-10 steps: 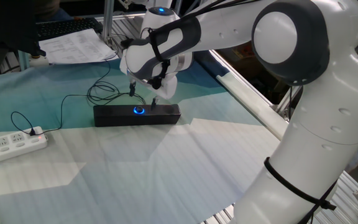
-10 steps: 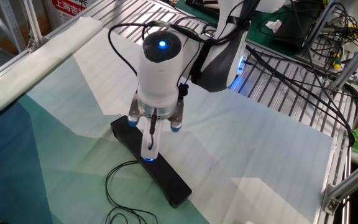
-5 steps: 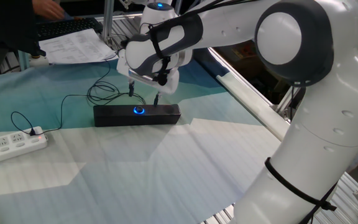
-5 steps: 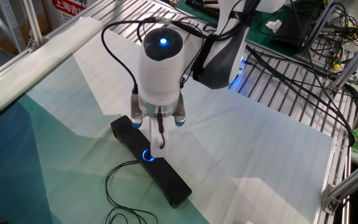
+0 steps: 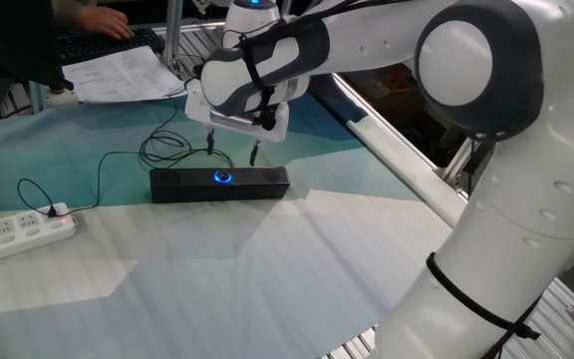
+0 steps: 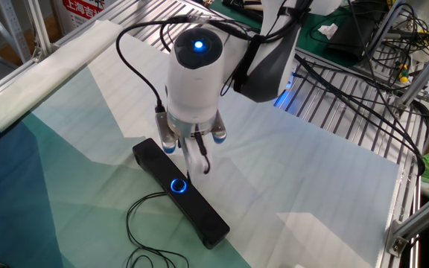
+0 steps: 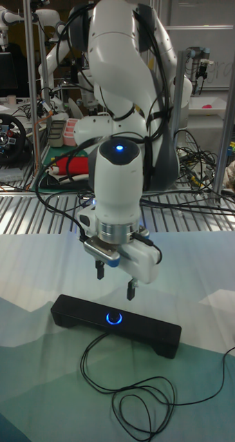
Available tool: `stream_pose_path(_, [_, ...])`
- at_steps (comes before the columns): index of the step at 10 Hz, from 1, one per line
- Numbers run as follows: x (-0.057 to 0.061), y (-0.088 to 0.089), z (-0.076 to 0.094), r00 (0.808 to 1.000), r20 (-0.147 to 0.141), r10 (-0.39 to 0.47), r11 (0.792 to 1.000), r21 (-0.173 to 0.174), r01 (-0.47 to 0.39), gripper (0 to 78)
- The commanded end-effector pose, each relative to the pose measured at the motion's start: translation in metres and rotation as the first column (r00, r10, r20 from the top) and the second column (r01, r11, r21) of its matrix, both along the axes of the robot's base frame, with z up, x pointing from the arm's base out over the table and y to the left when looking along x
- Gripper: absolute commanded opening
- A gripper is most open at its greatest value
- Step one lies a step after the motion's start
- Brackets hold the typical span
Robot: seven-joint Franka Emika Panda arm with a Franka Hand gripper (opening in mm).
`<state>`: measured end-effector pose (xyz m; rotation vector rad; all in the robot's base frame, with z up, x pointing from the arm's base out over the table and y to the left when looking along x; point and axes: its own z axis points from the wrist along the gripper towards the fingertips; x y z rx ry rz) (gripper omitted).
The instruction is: Turn the knob to increase the volume of the speaker
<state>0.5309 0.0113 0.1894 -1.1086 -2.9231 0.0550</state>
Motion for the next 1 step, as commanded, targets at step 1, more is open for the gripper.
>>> stream_pose_path(1, [-0.0067, -0.0022, 0.0511, 0.775, -0.057, 0.63, 0.772, -0.066, -0.632, 77.4])
